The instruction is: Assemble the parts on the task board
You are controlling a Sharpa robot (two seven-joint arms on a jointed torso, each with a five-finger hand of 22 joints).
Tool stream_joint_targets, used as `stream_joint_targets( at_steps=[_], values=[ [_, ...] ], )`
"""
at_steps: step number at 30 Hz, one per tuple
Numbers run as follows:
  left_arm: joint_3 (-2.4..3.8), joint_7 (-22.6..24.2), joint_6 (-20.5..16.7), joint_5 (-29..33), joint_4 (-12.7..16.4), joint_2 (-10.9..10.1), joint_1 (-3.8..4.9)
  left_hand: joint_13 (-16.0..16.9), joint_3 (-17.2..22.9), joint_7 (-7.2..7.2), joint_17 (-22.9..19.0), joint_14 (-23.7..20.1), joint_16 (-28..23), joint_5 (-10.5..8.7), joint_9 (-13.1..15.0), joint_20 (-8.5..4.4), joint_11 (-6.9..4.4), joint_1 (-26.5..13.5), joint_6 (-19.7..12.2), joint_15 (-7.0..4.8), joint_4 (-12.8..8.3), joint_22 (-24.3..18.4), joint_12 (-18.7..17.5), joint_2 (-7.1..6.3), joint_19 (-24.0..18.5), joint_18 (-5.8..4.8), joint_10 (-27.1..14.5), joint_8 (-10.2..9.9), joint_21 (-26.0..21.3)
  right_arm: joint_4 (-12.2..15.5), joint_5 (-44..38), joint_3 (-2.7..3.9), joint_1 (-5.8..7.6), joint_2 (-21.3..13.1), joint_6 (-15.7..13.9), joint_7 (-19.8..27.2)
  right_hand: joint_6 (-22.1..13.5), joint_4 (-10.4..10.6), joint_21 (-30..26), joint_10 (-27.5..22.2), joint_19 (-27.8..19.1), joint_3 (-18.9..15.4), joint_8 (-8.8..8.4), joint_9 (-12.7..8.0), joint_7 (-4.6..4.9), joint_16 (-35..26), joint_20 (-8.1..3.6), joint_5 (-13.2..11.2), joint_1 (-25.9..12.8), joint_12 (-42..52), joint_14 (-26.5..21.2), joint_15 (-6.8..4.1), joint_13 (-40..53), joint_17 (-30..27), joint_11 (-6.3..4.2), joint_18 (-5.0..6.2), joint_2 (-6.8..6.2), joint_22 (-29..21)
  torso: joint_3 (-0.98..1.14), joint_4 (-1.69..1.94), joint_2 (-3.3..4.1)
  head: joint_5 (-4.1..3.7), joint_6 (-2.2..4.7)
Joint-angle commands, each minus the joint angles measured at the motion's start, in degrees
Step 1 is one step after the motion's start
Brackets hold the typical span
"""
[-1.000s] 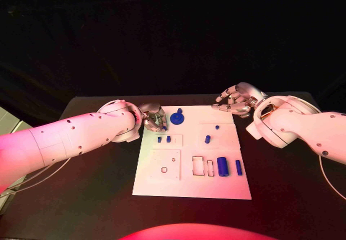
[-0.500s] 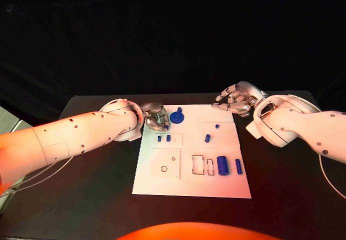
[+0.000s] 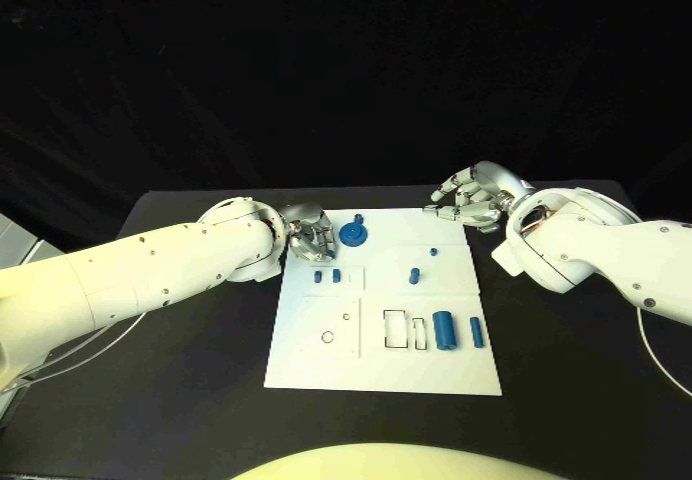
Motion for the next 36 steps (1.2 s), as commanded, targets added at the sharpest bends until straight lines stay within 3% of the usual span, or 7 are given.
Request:
stream_joint_targets(
  at_steps=[1, 36],
  values=[
    [-0.04, -0.25, 1.19, -0.44, -0.01, 0.05, -0.02, 0.07, -0.12, -0.08, 0.08, 0.47, 0.24, -0.16, 0.20, -0.08, -0.03, -0.15, 0.44, 0.02, 0.05, 0.06, -0.33, 0.14, 0.43, -0.28, 0.49, 0.28, 0.11, 0.04, -0.71, 0.01, -0.02, 0.00, 0.53, 0.14, 0.21, -0.07, -0.35, -0.14, -0.16, -0.32, 0.31, -0.06, -0.16, -0.35, -0.16, 0.08, 0.14, -0.31, 2.77, -0.43, -0.05, 2.94, -0.15, 0.77, 0.28, 1.79, -0.02, 0.03, 0.01, -0.01, -0.01],
    [-0.31, -0.20, 2.36, -0.51, -0.18, 0.50, -0.05, 0.36, -0.47, -0.40, 0.21, 0.58, 0.37, -0.20, 0.52, -0.31, -0.38, -0.31, 1.26, -0.27, -0.05, -0.10, -0.26, 0.05, 0.69, -0.31, 1.29, 0.44, -0.12, -0.10, -0.72, 0.01, -0.03, 0.01, 0.63, 0.15, 0.21, -0.07, -0.35, -0.14, -0.16, -0.32, 0.31, -0.06, -0.16, -0.35, -0.16, 0.08, 0.14, -0.31, 2.77, -0.43, -0.05, 2.94, -0.15, 0.77, 0.28, 1.79, -0.04, -0.03, 0.03, -0.04, -0.14]
  ],
)
